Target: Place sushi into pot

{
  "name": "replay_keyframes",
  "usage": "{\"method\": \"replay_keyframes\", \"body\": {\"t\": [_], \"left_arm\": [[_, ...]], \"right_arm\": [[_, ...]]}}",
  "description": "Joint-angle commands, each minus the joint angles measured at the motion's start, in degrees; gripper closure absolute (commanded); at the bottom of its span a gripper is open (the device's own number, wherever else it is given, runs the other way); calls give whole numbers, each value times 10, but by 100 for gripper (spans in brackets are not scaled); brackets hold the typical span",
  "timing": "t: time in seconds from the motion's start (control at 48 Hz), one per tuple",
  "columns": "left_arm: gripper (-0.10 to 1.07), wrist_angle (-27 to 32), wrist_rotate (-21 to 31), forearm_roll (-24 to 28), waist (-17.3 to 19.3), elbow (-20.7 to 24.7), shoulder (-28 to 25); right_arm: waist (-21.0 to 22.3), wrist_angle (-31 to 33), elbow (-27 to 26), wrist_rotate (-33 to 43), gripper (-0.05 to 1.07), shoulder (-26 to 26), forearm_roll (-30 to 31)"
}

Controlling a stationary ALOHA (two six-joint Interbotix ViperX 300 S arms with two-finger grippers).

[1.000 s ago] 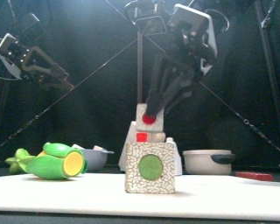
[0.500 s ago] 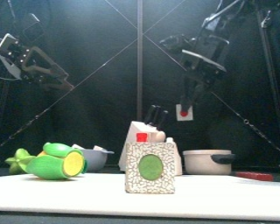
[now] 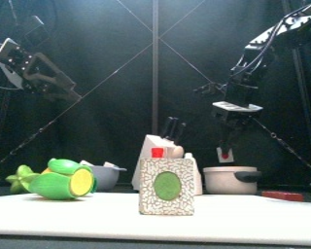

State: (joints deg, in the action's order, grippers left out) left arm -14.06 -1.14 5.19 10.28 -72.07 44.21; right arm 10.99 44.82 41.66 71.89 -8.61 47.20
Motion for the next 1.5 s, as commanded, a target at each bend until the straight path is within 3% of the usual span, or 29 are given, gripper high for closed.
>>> {"method": "replay_keyframes", "body": {"t": [0.0,0.396,0.854,1.479], "left_arm": [[0,-3,-1,1,3,7,-1],[0,-3,-1,1,4,6,-1],[0,-3,-1,1,4,5,-1],[0,-3,-1,0,4,4,-1]], "right_arm": [[20,-31,0,1,45,-3,3],[68,-77,10,0,39,34,2],[69,-80,9,0,17,36,4],[51,-79,2,-4,16,26,-12]]}}
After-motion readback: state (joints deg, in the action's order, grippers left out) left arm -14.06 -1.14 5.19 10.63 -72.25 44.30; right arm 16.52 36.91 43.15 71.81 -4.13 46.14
